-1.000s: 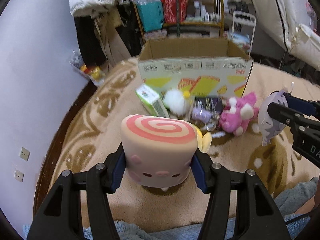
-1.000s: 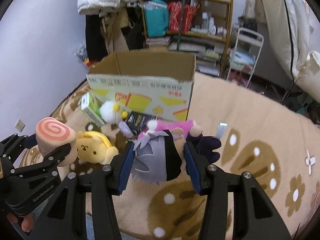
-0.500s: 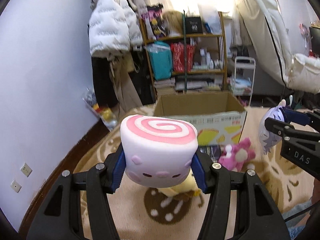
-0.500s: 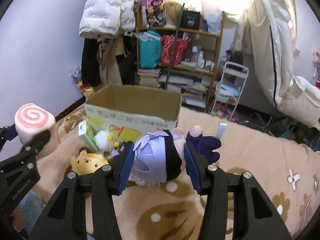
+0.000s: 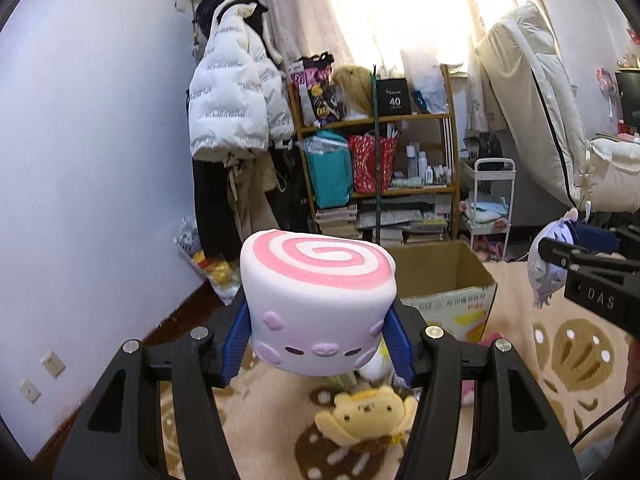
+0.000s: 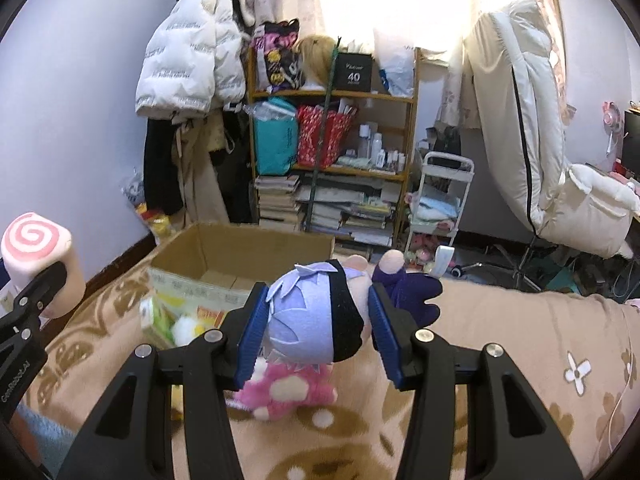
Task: Organize soft objects
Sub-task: 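Carry the marshmallow plush and doll over the box and open both tools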
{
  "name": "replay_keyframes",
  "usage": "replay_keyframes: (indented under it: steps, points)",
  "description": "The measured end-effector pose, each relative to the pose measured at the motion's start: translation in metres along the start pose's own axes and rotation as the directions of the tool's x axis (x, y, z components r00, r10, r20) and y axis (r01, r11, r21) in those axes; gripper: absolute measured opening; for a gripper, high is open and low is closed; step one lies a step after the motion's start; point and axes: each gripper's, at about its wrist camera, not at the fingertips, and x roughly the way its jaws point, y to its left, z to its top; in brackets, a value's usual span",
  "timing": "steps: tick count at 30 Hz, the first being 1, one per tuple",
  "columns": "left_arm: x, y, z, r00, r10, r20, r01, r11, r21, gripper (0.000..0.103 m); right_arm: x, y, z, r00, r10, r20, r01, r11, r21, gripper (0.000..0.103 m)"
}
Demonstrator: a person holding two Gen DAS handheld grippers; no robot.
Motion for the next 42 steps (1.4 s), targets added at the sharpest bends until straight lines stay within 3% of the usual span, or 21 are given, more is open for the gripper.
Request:
replay_keyframes:
  steps: [9, 15, 22, 27, 31, 35, 42]
  points:
    - [0.024, -0.007, 0.035, 0.998, 0.007, 0.061, -0.008, 1.0, 0.011, 0.059, 0.019, -0.002, 0.034, 0.998, 0.006, 0.068, -0.005, 1.0, -0.013, 0.053]
    - [0.051, -0.004, 0.063, 0.999, 0.013, 0.052, -0.01, 0.999, -0.046, 0.059, 0.036, 0.005, 0.057, 0.994, 0.023, 0.11, -0.023, 1.0, -0.001, 0.053]
    - [0.088, 0.001, 0.081, 1.0, -0.007, 0.03, 0.009, 0.998, -0.06, 0.06, 0.055, 0.019, 0.068, 0.987, 0.014, 0.163, -0.004, 0.998, -0.061, 0.054]
    - [0.118, 0.0, 0.073, 0.998, -0.052, -0.026, 0.05, 0.995, -0.082, 0.06, 0.079, 0.02, 0.063, 0.991, 0.031, 0.13, -0.022, 0.998, -0.064, 0.054]
    - [0.136, -0.004, 0.06, 0.998, -0.028, -0.057, 0.024, 0.998, -0.064, 0.06, 0.094, 0.019, 0.056, 0.993, 0.046, 0.108, -0.039, 0.997, -0.064, 0.054]
    - [0.153, -0.005, 0.048, 0.992, -0.071, -0.105, 0.061, 0.993, -0.099, 0.06, 0.11, 0.017, 0.05, 0.992, 0.102, 0.074, -0.1, 0.994, -0.033, 0.055]
    - [0.176, -0.021, 0.022, 0.983, -0.078, -0.167, 0.072, 0.997, -0.038, 0.062, 0.126, 0.025, 0.033, 0.987, 0.159, 0.035, -0.157, 0.987, -0.044, 0.055]
